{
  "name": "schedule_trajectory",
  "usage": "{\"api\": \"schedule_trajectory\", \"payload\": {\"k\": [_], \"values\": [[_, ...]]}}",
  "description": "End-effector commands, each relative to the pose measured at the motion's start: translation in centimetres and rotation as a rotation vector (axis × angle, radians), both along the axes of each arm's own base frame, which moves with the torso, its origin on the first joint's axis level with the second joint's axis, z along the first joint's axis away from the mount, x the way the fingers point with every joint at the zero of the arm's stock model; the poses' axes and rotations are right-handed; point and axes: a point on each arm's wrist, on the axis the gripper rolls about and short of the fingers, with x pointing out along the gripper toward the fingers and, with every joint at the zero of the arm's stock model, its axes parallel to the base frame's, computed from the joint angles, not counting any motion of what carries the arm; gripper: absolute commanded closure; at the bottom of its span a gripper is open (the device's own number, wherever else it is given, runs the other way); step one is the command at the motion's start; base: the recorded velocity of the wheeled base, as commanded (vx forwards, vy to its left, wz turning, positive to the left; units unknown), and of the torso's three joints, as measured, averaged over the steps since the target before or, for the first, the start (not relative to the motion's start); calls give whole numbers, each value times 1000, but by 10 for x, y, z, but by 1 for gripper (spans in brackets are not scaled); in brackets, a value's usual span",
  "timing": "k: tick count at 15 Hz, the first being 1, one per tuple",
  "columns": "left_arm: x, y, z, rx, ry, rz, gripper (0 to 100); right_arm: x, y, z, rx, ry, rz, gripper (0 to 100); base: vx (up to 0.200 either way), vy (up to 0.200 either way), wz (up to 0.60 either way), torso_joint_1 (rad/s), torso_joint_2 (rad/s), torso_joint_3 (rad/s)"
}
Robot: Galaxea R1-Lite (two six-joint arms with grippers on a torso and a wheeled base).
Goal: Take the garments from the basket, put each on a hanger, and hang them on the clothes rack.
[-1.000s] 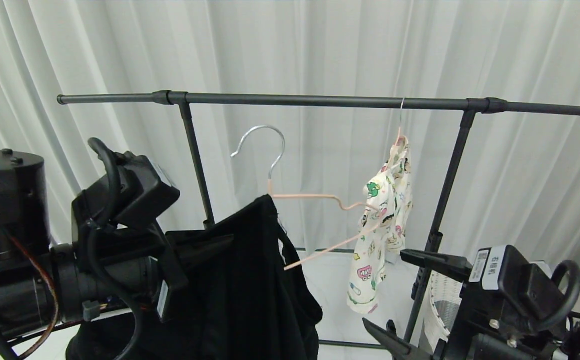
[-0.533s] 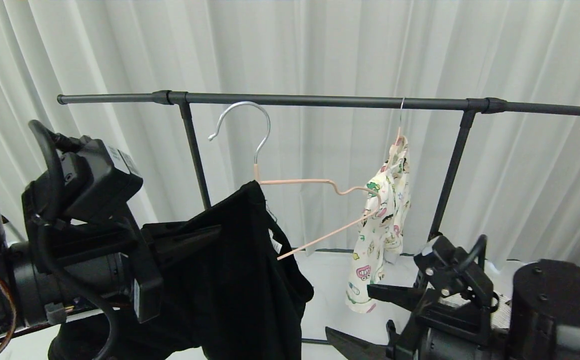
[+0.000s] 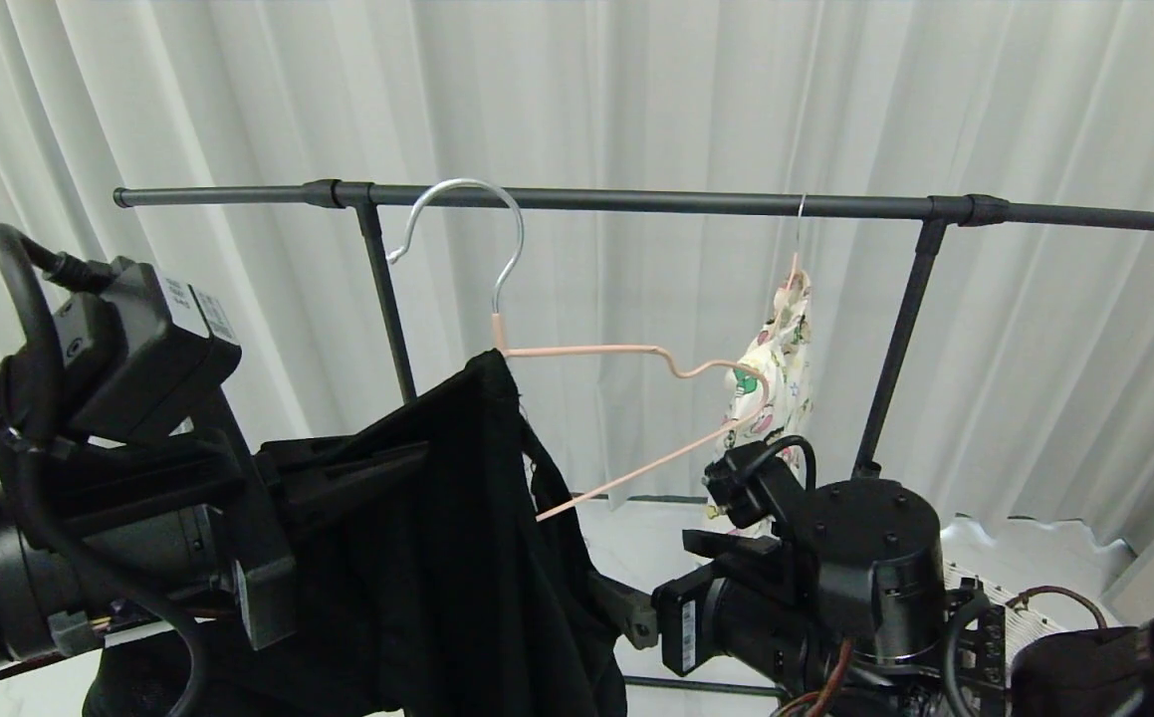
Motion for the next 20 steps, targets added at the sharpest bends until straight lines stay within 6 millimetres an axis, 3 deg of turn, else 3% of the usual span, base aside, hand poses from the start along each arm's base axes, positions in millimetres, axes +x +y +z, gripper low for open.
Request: {"api": "schedule_trajectory", "payload": {"k": [1, 6, 9, 14, 20], "values": [[-1, -1, 0, -2, 0, -13, 100, 3, 4, -13, -36, 17, -10, 0, 0, 0, 0, 0, 0, 0], [-1, -1, 0, 0, 0, -14, 100, 1, -7, -31, -163, 17, -48, 0, 0, 0, 0, 0, 0, 0], [-3, 7, -10, 14, 22, 29, 100, 25, -30, -35, -255, -26, -229, 0, 0, 0, 0, 0, 0, 0], [-17, 21, -31, 34, 64, 64, 100, 66, -70, -11, -261, -142, -397, 0, 0, 0, 0, 0, 0, 0], [-17, 21, -54, 85, 143, 61, 100, 77, -74, 26, -190, -232, -385, 0, 0, 0, 0, 0, 0, 0]]}}
